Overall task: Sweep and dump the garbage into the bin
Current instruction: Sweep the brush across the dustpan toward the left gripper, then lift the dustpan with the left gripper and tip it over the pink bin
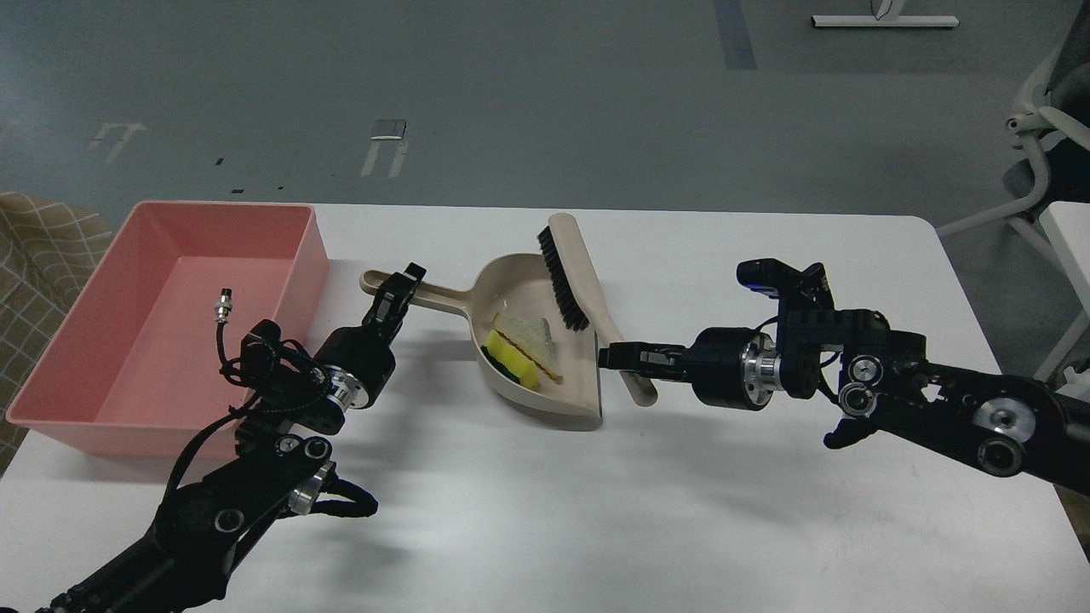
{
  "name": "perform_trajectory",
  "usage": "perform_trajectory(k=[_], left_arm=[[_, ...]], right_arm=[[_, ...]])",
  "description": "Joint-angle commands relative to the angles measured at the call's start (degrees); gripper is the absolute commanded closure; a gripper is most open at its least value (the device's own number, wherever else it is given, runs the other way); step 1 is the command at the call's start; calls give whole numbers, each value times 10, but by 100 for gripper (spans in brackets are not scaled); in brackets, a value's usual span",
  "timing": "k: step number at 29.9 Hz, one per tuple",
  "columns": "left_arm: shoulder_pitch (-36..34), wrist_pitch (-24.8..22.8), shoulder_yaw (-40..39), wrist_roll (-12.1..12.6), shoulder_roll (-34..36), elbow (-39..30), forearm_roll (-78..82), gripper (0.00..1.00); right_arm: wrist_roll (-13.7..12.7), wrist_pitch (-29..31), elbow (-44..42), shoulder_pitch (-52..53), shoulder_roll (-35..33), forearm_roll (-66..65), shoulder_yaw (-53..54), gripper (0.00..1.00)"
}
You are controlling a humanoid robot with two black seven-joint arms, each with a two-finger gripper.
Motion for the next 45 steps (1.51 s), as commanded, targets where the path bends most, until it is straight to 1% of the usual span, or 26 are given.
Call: perform_trajectory(k=[1, 5, 7, 8, 9, 11, 12, 15, 17, 20, 23, 25, 28, 29, 31, 33, 35, 36, 38, 41, 42, 43, 45], left_arm=[[0, 0, -1, 0, -7, 1, -65, 100], [-3, 0, -3, -1, -7, 0, -132, 100], [-4, -2, -7, -10, -3, 0, -164, 100], [-4, -3, -7, -12, -1, 0, -169, 100], [-4, -4, -10, -13, 2, -3, -180, 100], [-5, -4, -16, -13, 8, -7, -194, 100], [-6, -4, -26, -13, 19, -14, -207, 100], [-14, -7, -50, -11, 52, -36, -231, 100], [-20, -12, -64, -9, 74, -47, -242, 100], [-30, -42, -98, -3, 149, -76, -281, 100], [-30, -69, -121, -2, 233, -77, -319, 100], [-29, -82, -127, -2, 269, -77, -333, 100], [-17, -132, -154, -9, 340, -66, -371, 100], [-9, -147, -160, -10, 364, -51, -382, 100], [6, -159, -162, -14, 386, -27, -389, 100], [20, -179, -162, -32, 413, 5, -394, 100], [36, -207, -161, -66, 435, 53, -392, 100], [42, -212, -161, -74, 438, 67, -390, 100], [57, -221, -160, -93, 445, 101, -385, 100], [60, -223, -155, -117, 454, 139, -372, 100], [60, -223, -151, -131, 459, 154, -357, 100], [60, -223, -150, -145, 464, 162, -335, 100], [61, -223, -150, -159, 468, 163, -307, 100]], right_arm=[[0, 2, 3, 22, -39, 8, 2, 100], [-1, 2, 20, 30, -94, 11, 7, 100], [-2, 2, 51, 26, -152, 11, 7, 100], [-2, 2, 62, 24, -171, 11, 7, 100], [-1, 3, 83, 18, -209, 11, 7, 100], [-1, 5, 102, 8, -245, 11, 5, 100], [-1, 6, 116, -10, -274, 11, 5, 100], [0, 4, 139, -54, -315, 11, 10, 100], [0, 2, 145, -64, -325, 11, 13, 100], [0, 1, 163, -77, -331, 11, 14, 100], [0, -6, 167, -77, -329, 11, 19, 100], [0, -6, 166, -77, -328, 11, 24, 100], [0, -4, 165, -78, -319, 11, 32, 100], [0, -4, 165, -78, -314, 10, 32, 100], [0, -4, 164, -78, -309, 11, 32, 100], [0, -4, 164, -78, -307, 10, 31, 100], [0, -4, 164, -78, -307, 11, 31, 100], [0, -4, 164, -78, -306, 11, 31, 100], [0, -4, 164, -78, -306, 10, 31, 100], [0, -4, 164, -80, -302, 10, 32, 100], [0, -4, 163, -80, -299, 10, 32, 100], [0, -4, 162, -80, -297, 10, 32, 100], [0, -4, 161, -80, -295, 10, 31, 100]])
